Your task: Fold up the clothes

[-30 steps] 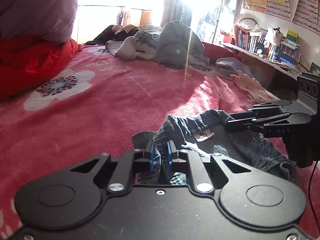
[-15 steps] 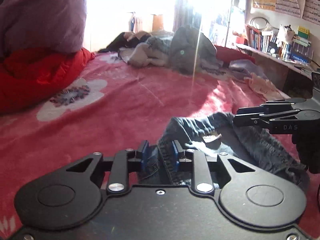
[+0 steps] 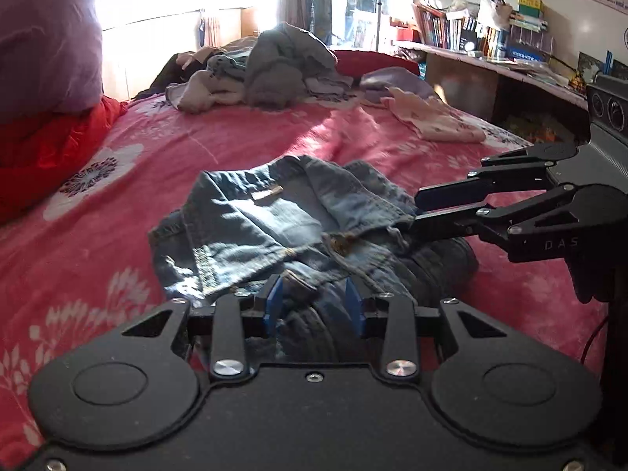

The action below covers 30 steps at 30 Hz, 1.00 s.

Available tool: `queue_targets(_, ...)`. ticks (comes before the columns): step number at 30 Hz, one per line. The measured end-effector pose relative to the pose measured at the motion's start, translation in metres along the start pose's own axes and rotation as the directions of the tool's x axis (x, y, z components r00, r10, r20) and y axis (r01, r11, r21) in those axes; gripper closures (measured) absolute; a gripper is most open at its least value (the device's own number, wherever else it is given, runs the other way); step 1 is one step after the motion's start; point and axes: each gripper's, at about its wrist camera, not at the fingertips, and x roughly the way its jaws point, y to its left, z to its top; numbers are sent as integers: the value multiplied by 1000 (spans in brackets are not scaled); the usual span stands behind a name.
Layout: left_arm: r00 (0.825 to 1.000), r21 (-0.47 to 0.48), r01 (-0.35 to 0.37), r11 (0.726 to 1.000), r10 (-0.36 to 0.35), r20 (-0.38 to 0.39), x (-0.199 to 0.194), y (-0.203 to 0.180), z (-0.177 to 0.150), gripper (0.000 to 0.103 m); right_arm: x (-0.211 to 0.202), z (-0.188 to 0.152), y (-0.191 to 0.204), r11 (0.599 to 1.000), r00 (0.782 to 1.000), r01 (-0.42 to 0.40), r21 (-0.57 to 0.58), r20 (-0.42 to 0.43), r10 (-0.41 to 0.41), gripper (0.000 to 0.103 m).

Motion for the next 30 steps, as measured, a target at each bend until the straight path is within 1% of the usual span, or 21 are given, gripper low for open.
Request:
queue_targets(1,1000,-10,-5,1000,5,-13,7,-2,-3,54,6,-5,2,1000,1000,8,-2,-28,-8,70)
queue_targets(3,999,-47,-16,999,13,-49,25,1,-10,52,20,-14,5,1000,996,26,-7,-85,-27,70)
queue_targets(5,996,-85,-28,996,21,-84,40,5,-16,52,33,-21,2,999,994,42,12,-99,-41,68)
queue_targets(6,996,-77,-35,996,29,-82,39,3,-17,52,40,-24,1,998,993,51,21,-106,-48,68)
queue_targets(8,996,-61,-49,997,45,-77,36,-2,-18,52,39,-21,3,998,992,60,30,-114,-56,68)
queue_targets(9,996,-63,-56,996,51,-70,33,-3,-17,52,37,-22,5,998,991,67,19,-115,-64,68)
queue_targets(10,997,-89,-59,994,55,-53,25,-3,-15,54,34,-25,8,997,991,73,8,-116,-72,68)
queue_targets(11,998,-115,-62,991,59,-35,17,-2,-13,55,29,-24,11,997,992,83,5,-98,-83,68)
queue_targets(12,998,-141,-65,988,64,-13,9,-2,-11,64,23,-23,14,996,992,94,3,-79,-93,68)
queue_targets(14,995,-189,-71,979,83,56,-9,-3,-7,65,10,-20,23,995,995,97,-24,-11,-97,68)
queue_targets(15,993,-203,-75,976,92,76,-14,-4,-6,65,4,-19,27,994,995,98,-38,24,-98,68)
queue_targets(17,994,-183,-90,979,99,42,-4,-7,-10,65,8,-22,29,994,995,100,-51,1,-100,68)
queue_targets(18,995,-183,-98,978,100,2,7,-8,-15,65,11,-23,31,993,995,101,-58,-12,-102,68)
queue_targets(19,994,-183,-112,977,108,-31,18,-9,-20,64,20,-29,28,993,992,103,-50,-61,-106,68)
queue_targets(20,991,-168,-131,977,125,-43,24,-12,-22,63,30,-35,25,994,988,106,-41,-111,-110,67)
queue_targets(22,986,-147,-162,976,154,-64,35,-18,-25,62,37,-38,19,995,986,95,3,-135,-94,67)
queue_targets(27,987,-156,-156,975,150,-52,29,-17,-29,62,37,-39,22,994,985,104,13,-142,-101,67)
queue_targets(29,990,-181,-138,974,135,-29,20,-14,-28,62,34,-39,26,993,984,117,1,-138,-116,67)
queue_targets(30,992,-200,-128,971,129,-11,14,-12,-27,62,29,-38,29,992,985,122,-12,-123,-123,66)
